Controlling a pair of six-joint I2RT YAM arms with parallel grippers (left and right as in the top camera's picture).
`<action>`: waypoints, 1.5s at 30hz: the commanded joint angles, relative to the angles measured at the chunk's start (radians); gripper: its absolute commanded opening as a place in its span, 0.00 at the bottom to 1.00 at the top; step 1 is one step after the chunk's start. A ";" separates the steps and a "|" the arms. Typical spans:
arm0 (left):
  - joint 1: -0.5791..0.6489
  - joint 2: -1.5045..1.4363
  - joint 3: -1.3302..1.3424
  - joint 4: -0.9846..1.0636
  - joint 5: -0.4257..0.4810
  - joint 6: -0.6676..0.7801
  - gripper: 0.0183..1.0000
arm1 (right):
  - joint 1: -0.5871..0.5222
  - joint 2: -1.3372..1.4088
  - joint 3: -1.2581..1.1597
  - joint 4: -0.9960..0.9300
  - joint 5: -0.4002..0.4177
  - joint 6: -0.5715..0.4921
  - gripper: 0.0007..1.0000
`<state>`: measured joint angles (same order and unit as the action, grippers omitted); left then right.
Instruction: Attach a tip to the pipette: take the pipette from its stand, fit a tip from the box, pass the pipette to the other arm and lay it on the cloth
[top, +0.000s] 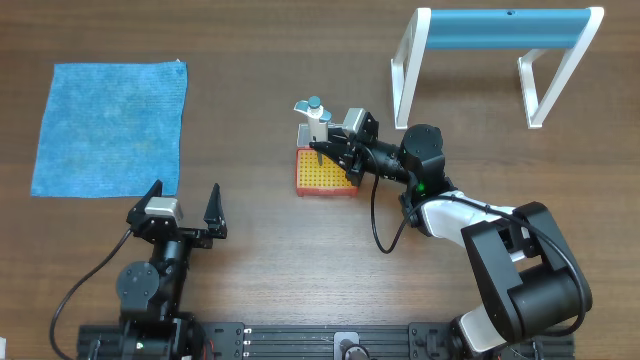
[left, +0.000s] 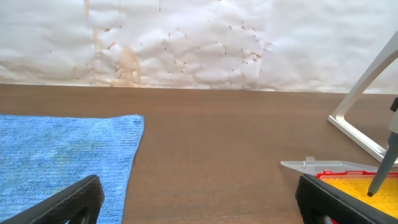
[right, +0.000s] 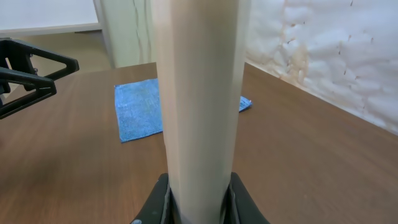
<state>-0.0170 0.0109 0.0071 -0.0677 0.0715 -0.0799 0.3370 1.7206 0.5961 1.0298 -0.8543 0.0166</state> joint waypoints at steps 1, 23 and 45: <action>-0.003 -0.008 -0.002 -0.008 -0.009 0.009 1.00 | 0.005 0.004 -0.004 0.008 0.005 0.012 0.07; -0.003 -0.008 -0.002 -0.008 -0.010 0.009 1.00 | 0.005 0.005 -0.004 -0.022 0.005 0.016 0.07; -0.003 -0.008 -0.002 -0.008 -0.010 0.009 1.00 | 0.013 0.077 -0.004 0.004 0.005 0.015 0.07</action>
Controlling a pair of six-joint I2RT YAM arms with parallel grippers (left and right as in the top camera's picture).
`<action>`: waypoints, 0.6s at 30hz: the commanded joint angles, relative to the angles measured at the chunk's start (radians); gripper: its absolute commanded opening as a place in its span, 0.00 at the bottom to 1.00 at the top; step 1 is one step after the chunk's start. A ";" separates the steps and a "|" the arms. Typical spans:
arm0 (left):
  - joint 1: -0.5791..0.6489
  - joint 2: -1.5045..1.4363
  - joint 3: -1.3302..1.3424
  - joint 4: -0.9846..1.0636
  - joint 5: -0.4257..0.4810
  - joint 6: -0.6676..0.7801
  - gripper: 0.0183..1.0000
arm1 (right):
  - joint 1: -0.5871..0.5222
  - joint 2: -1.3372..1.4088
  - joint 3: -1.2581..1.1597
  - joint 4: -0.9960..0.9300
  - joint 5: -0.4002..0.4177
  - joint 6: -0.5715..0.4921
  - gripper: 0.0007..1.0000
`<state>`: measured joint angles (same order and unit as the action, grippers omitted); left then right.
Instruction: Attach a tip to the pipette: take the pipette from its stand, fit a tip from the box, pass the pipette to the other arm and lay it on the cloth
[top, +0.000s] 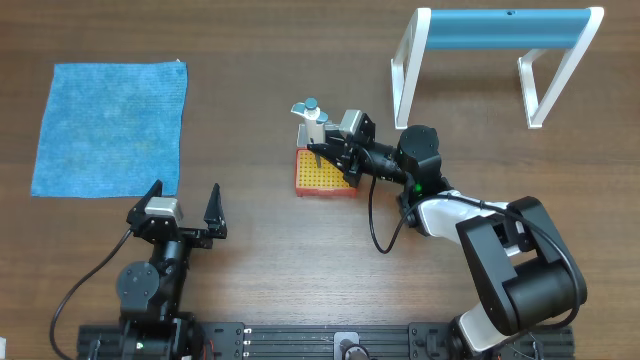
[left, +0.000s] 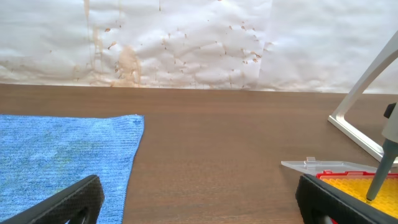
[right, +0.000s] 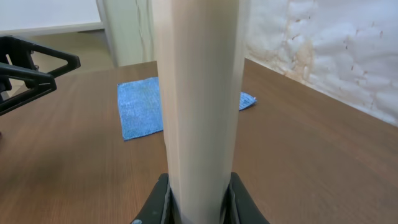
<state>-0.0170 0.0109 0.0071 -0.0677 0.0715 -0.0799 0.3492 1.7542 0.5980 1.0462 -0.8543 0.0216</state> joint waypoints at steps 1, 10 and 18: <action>-0.003 -0.008 -0.002 -0.008 -0.010 0.009 1.00 | -0.002 0.043 -0.006 -0.012 0.005 0.010 0.07; -0.003 -0.008 -0.002 -0.008 -0.009 0.009 1.00 | -0.013 0.043 -0.006 -0.012 0.005 0.007 0.07; -0.003 -0.008 -0.002 -0.008 -0.010 0.009 1.00 | -0.015 -0.090 -0.005 -0.013 0.005 0.007 0.07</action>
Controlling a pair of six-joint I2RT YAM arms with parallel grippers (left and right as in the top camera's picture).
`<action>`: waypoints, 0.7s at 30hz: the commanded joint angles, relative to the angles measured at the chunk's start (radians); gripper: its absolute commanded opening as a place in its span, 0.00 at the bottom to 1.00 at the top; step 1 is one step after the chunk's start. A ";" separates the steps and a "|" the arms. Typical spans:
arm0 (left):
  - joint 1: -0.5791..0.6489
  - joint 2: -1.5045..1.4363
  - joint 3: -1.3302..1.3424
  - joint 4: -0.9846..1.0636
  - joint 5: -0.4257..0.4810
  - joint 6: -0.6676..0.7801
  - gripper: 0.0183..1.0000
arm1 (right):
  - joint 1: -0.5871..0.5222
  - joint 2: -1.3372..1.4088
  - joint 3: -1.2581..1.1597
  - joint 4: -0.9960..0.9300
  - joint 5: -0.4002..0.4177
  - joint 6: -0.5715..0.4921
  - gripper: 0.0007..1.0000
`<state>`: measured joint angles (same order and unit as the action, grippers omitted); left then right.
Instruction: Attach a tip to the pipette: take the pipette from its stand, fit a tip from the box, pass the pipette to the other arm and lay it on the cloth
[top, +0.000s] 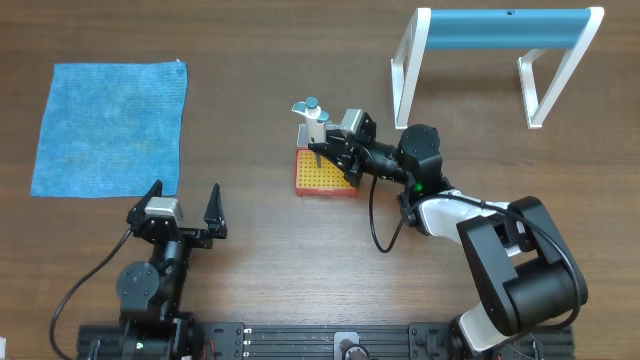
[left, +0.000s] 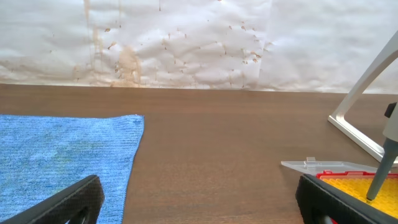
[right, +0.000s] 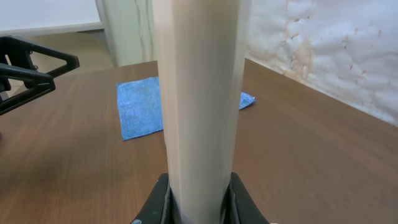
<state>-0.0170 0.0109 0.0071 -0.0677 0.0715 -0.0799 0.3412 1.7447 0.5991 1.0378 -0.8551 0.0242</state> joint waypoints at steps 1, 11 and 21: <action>-0.003 -0.008 -0.002 -0.008 -0.010 0.009 1.00 | -0.007 -0.114 -0.005 -0.011 0.006 0.004 0.07; -0.003 -0.008 -0.002 -0.008 -0.010 0.009 1.00 | -0.007 -0.307 0.238 -0.434 0.006 -0.064 0.08; -0.003 -0.008 -0.002 -0.008 -0.009 0.009 1.00 | -0.024 -0.318 0.428 -0.640 0.005 -0.078 0.07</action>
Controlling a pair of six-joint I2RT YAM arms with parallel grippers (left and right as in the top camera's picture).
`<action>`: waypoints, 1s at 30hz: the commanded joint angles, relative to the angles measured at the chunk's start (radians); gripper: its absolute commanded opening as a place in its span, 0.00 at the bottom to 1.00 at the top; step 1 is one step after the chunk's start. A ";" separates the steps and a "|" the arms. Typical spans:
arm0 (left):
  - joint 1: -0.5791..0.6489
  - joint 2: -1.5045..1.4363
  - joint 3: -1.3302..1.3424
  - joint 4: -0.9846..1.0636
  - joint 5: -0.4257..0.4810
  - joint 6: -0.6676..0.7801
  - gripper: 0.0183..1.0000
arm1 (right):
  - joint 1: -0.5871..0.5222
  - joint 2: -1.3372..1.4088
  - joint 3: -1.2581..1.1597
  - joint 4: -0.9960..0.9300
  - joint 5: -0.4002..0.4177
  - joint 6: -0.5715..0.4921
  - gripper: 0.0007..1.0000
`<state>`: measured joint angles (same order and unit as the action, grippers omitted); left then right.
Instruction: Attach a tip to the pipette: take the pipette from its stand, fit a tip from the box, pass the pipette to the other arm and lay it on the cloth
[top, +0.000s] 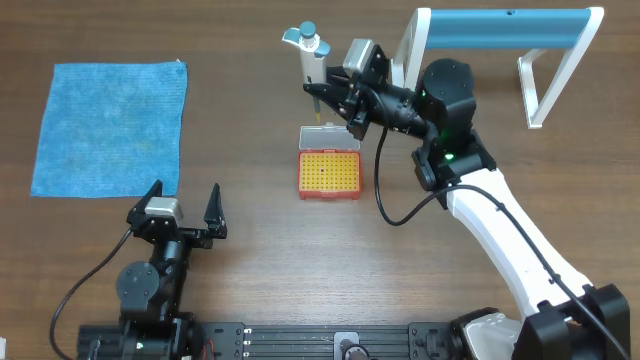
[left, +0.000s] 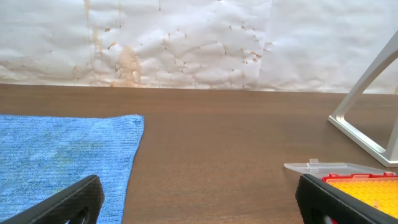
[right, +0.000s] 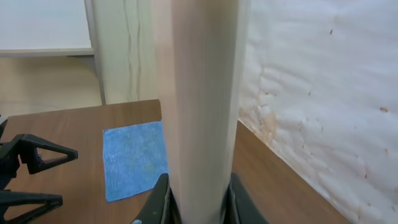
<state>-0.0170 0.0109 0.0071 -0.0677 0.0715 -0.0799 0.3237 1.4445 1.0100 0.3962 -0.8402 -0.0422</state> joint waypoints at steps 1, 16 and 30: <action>-0.003 -0.008 -0.002 -0.008 -0.009 0.009 1.00 | -0.006 -0.018 0.017 0.001 -0.010 -0.012 0.07; -0.003 -0.008 -0.002 0.008 0.165 -0.052 1.00 | 0.028 -0.018 0.017 0.001 -0.324 0.095 0.07; 0.024 0.268 0.393 -0.083 0.304 -0.087 1.00 | 0.045 -0.018 0.017 0.008 -0.325 0.095 0.07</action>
<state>-0.0162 0.1371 0.2024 -0.0723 0.2817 -0.2543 0.3664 1.4445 1.0100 0.3950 -1.1473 0.0406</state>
